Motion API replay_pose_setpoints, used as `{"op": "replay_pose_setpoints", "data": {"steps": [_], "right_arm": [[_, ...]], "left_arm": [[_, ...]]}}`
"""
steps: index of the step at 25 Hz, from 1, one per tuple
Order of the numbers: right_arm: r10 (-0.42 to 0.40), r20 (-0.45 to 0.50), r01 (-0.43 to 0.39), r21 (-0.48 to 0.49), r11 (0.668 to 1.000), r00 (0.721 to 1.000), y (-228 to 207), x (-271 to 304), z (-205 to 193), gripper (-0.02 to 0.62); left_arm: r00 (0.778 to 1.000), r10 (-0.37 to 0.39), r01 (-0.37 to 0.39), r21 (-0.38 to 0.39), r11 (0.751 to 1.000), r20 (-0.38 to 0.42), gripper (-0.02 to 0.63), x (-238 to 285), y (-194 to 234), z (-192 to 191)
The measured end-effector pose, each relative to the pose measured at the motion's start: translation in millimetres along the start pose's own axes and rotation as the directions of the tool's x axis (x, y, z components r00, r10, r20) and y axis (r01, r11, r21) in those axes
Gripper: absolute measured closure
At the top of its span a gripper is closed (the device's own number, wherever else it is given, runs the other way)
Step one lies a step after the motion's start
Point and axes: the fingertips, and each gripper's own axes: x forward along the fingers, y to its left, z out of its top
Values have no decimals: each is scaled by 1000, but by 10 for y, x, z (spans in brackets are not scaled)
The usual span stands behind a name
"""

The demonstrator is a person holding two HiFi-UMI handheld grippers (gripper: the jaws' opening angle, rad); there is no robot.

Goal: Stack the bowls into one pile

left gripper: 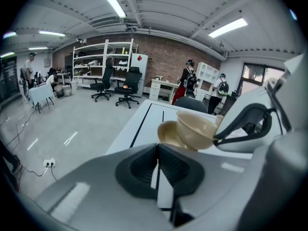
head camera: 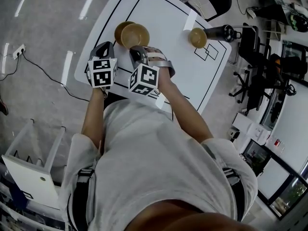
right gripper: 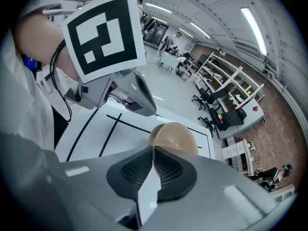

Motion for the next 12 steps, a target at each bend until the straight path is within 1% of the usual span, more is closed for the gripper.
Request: {"op": "replay_pose_setpoints", "data": {"steps": [5, 12], "right_arm": [[16, -15, -16, -24, 1000, 1000, 23, 91, 98, 578], [24, -35, -26, -49, 998, 999, 49, 231, 186, 578]], "left_arm": [[1000, -9, 9, -3, 1000, -7, 603, -9, 92, -14], [1000, 9, -9, -24, 1000, -6, 603, -16, 312, -32]]}}
